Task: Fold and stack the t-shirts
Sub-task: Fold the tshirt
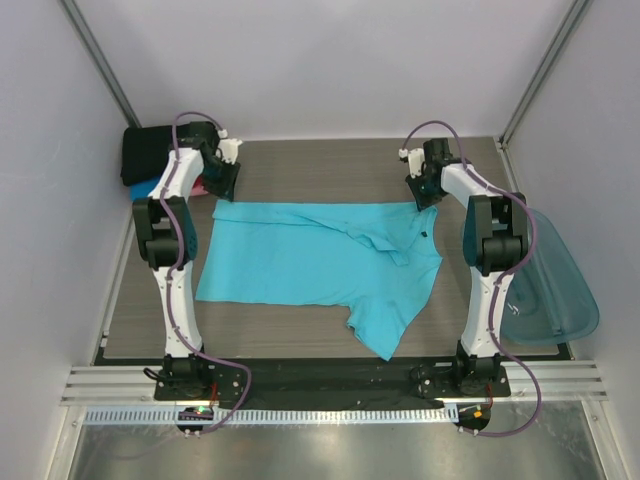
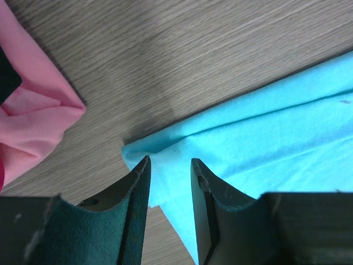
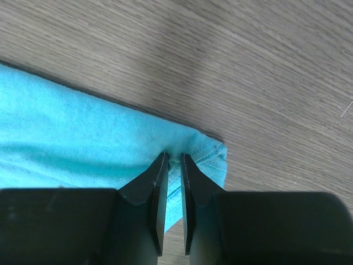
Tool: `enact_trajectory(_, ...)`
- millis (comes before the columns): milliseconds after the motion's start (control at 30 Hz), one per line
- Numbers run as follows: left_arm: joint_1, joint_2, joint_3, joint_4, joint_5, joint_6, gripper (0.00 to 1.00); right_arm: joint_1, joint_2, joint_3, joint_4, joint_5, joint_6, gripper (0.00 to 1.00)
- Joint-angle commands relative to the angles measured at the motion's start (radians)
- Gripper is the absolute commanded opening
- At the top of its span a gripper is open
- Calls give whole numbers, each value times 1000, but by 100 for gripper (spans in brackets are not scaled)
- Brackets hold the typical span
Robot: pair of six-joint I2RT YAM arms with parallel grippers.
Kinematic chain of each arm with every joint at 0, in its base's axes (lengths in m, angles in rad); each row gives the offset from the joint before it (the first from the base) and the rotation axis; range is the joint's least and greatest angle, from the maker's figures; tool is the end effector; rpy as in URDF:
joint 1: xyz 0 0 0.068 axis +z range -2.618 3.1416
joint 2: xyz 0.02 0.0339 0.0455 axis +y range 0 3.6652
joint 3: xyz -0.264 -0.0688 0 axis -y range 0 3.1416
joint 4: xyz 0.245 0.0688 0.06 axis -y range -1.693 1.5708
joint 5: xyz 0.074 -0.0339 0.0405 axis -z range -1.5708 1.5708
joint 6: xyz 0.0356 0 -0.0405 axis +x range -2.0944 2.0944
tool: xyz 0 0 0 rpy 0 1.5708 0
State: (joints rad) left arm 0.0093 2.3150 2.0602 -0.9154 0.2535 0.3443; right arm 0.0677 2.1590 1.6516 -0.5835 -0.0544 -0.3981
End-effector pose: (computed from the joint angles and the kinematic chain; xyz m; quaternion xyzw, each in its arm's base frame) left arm 0.4934 -0.0043 0.2041 0.1869 0.9543 -0.0872 0.2161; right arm 0.4592 0.0331 0.1694 -0.2304 0.9433 -0.0130 0.2387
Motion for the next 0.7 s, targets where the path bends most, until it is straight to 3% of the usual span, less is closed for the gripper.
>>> enact_trajectory(0, 12, -16, 9, -25, -28, 19, 36, -3, 19, 24, 2, -9, -15, 20)
enact_trajectory(567, 24, 61, 58, -33, -62, 33, 38, -3, 10, 17, 2, -15, -12, 21)
enact_trajectory(667, 24, 70, 69, -40, -54, 32, 30, -3, 9, 14, 2, -16, -12, 21)
